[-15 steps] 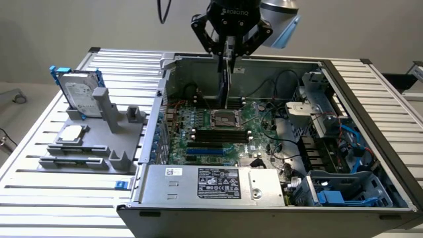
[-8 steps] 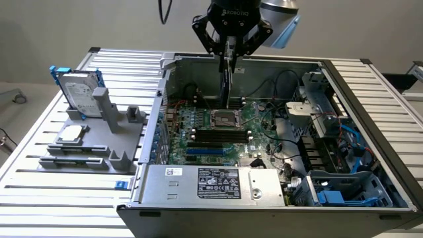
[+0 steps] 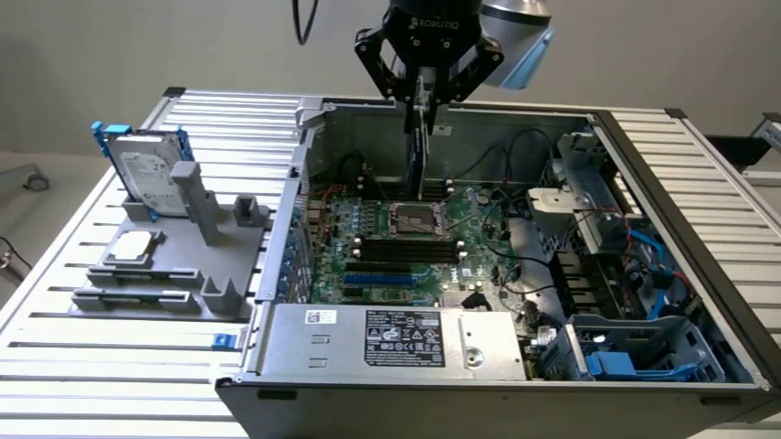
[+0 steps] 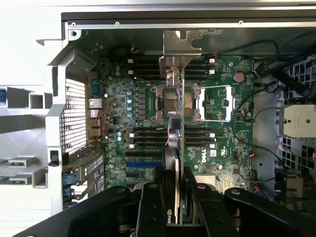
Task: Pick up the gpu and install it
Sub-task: 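Insert the gpu into the slot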
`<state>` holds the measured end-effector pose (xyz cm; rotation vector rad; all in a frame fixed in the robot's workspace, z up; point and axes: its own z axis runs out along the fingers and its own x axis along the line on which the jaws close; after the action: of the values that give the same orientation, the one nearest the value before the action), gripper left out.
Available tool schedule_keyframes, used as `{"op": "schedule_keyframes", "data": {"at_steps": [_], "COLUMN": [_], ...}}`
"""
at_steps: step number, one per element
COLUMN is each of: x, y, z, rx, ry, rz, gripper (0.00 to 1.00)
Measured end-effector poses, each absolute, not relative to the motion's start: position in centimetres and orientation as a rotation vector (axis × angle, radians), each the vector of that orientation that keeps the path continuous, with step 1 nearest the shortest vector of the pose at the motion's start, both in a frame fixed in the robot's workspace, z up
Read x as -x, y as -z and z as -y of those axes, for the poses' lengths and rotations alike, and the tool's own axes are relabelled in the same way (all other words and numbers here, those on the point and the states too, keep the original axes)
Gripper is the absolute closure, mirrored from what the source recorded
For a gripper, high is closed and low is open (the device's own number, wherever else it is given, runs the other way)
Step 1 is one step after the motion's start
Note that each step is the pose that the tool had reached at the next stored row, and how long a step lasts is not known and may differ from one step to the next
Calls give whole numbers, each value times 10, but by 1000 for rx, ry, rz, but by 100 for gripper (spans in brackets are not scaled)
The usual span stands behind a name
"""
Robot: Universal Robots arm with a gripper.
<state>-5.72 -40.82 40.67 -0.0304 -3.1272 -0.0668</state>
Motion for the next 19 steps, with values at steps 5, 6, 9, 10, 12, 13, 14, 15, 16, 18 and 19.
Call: {"op": "schedule_keyframes", "data": {"at_steps": [5, 6, 9, 10, 12, 13, 14, 15, 16, 18, 19], "x": [56, 55, 54, 54, 53, 53, 53, 53, 53, 53, 53], "y": [-405, -404, -401, -400, -398, -397, -396, -395, -394, -392, -391], "z": [409, 410, 412, 412, 412, 412, 412, 412, 412, 412, 412], "rx": [30, 30, 15, -1, -41, -65, -91, -120, -146, -203, -229], "ry": [67, 67, 67, 67, 66, 66, 66, 65, 65, 63, 63], "rz": [3127, 3127, 3127, 3127, 3126, 3125, 3124, 3123, 3122, 3118, 3116], "gripper": [73, 73, 73, 73, 73, 73, 73, 73, 73, 73, 73]}}
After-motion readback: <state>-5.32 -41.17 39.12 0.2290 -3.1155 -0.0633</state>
